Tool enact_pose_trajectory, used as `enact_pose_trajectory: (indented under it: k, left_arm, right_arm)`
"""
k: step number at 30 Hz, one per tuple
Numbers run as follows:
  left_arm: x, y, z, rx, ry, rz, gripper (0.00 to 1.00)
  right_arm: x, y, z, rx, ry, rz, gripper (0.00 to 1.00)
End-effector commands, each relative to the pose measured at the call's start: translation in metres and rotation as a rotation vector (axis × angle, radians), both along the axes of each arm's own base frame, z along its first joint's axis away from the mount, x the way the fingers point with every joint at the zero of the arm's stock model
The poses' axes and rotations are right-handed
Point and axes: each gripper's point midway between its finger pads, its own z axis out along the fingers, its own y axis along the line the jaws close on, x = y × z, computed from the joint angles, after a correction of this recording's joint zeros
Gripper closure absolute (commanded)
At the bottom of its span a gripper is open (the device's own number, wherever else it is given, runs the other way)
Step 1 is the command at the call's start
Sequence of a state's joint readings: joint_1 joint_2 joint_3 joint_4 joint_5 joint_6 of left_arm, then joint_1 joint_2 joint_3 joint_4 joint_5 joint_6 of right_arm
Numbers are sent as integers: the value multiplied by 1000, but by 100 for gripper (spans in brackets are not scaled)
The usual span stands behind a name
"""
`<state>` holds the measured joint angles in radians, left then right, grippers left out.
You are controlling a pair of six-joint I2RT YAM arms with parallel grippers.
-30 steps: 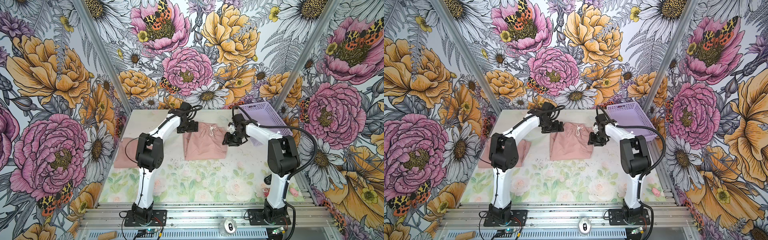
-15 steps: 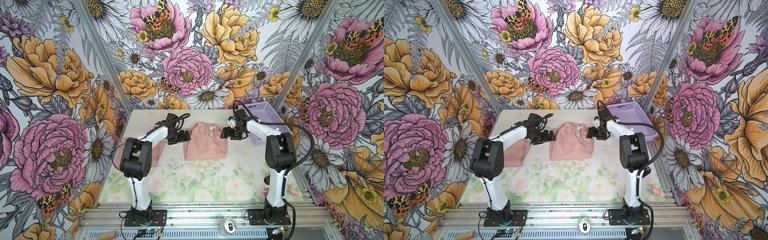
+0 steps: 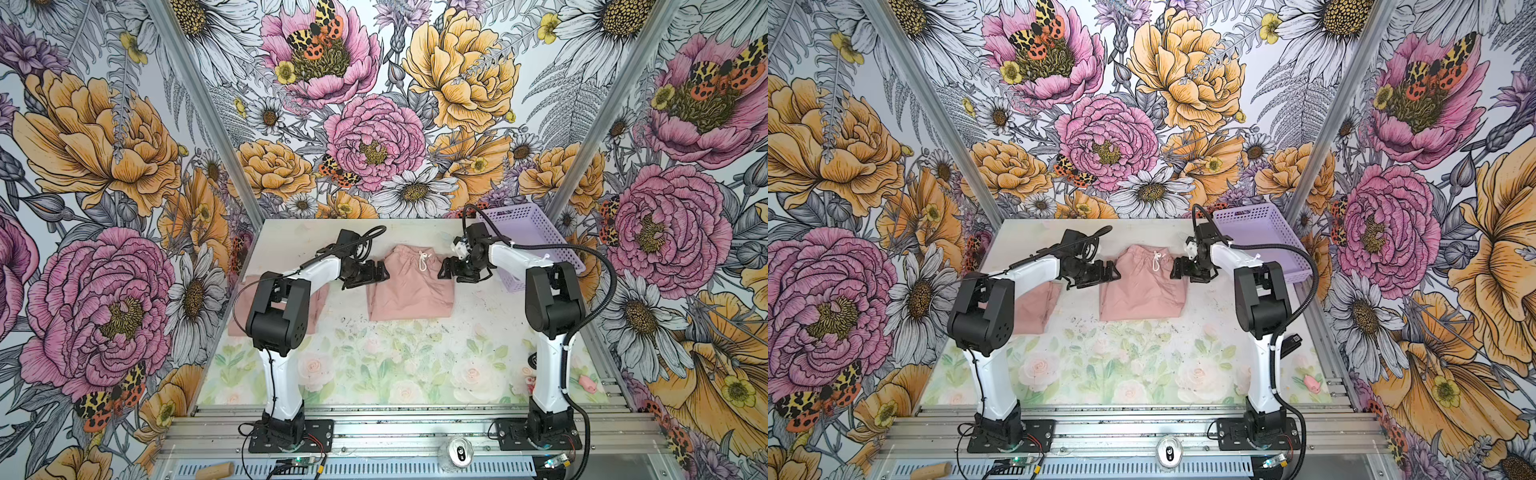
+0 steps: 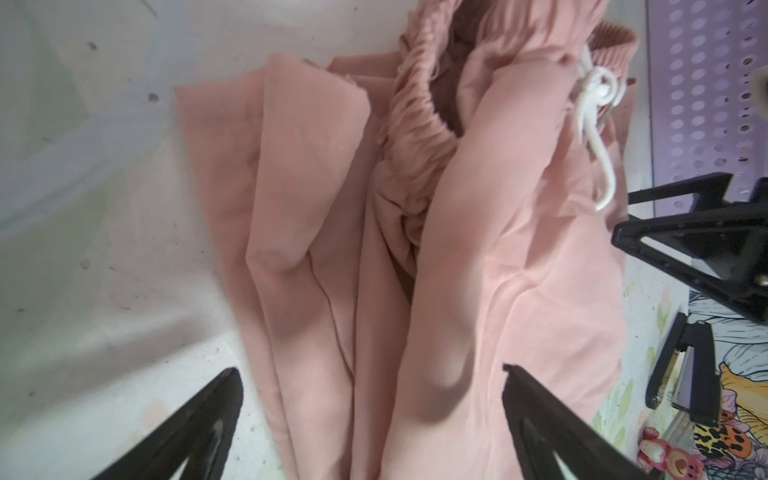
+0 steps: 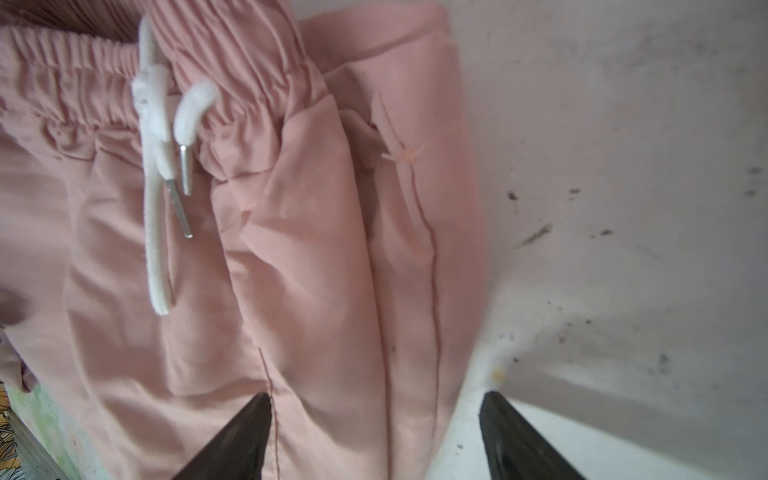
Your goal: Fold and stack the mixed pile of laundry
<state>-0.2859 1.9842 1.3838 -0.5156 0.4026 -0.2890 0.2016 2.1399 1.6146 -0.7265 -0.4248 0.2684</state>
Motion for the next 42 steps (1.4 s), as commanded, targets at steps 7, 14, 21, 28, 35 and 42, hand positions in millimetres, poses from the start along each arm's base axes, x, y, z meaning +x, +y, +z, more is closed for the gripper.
enact_pose_trajectory:
  k: [7, 14, 21, 28, 35, 42]
  left_arm:
    - [-9, -8, -31, 28, 46, -24, 1]
    - [-12, -9, -45, 45, 75, -20, 1]
    - [-14, -1, -61, 42, 121, 3, 15]
    - [-13, -5, -67, 23, 142, -3, 30]
    - [-18, -6, -76, 1, 179, -3, 53]
    - [-21, 1, -74, -11, 190, 11, 81]
  right_arm:
    - [-4, 8, -21, 12, 36, 18, 19]
    - [-5, 12, -28, 22, 47, 17, 25]
    - [-6, 13, -39, 19, 65, 16, 41]
    - [-6, 23, -41, 48, 70, 36, 57]
    - [-9, 35, -45, 79, 88, 53, 75]
    - [-8, 49, -40, 123, 84, 63, 99]
